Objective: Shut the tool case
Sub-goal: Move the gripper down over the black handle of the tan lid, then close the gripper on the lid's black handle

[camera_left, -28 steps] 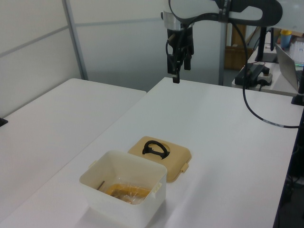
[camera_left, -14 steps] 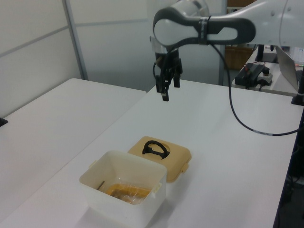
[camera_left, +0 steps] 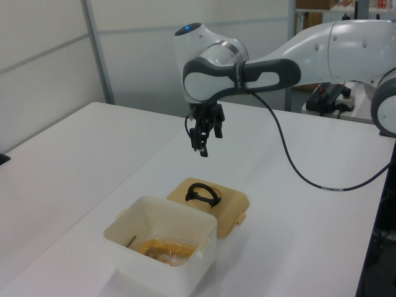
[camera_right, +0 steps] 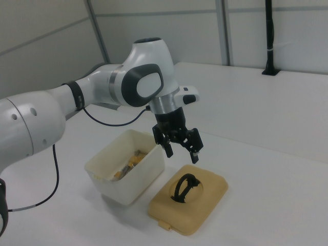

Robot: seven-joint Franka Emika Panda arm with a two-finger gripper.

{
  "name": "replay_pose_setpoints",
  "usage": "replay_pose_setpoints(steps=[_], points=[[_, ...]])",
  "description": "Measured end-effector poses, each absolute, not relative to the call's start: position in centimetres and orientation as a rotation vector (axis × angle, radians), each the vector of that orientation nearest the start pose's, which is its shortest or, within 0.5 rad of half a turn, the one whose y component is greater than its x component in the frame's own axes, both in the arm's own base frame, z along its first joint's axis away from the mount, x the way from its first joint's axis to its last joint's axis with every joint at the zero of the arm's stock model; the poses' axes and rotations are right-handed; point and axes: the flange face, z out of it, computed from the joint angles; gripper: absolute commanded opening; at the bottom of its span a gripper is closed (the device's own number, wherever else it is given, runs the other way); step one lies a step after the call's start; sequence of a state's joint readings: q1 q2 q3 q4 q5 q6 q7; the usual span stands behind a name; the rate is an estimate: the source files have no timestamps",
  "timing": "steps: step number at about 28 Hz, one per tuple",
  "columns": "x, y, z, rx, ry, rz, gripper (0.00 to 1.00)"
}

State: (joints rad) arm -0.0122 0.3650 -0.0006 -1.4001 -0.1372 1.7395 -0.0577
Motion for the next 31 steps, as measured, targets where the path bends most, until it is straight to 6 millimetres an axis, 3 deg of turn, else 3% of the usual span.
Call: replay_pose_setpoints(steps=[9, 13, 19, 31], points=[[67.1, 0.4, 46.0, -3.271, -0.164, 0.039, 1.0], [66.9, 1.0, 45.3, -3.271, -0.173, 0.059, 1.0], [66.9, 0.9, 44.5, -3.286, -0.165, 0.033, 0.89], [66.2, 0.6, 41.6, -3.317, -0.175, 0.094, 0.87]])
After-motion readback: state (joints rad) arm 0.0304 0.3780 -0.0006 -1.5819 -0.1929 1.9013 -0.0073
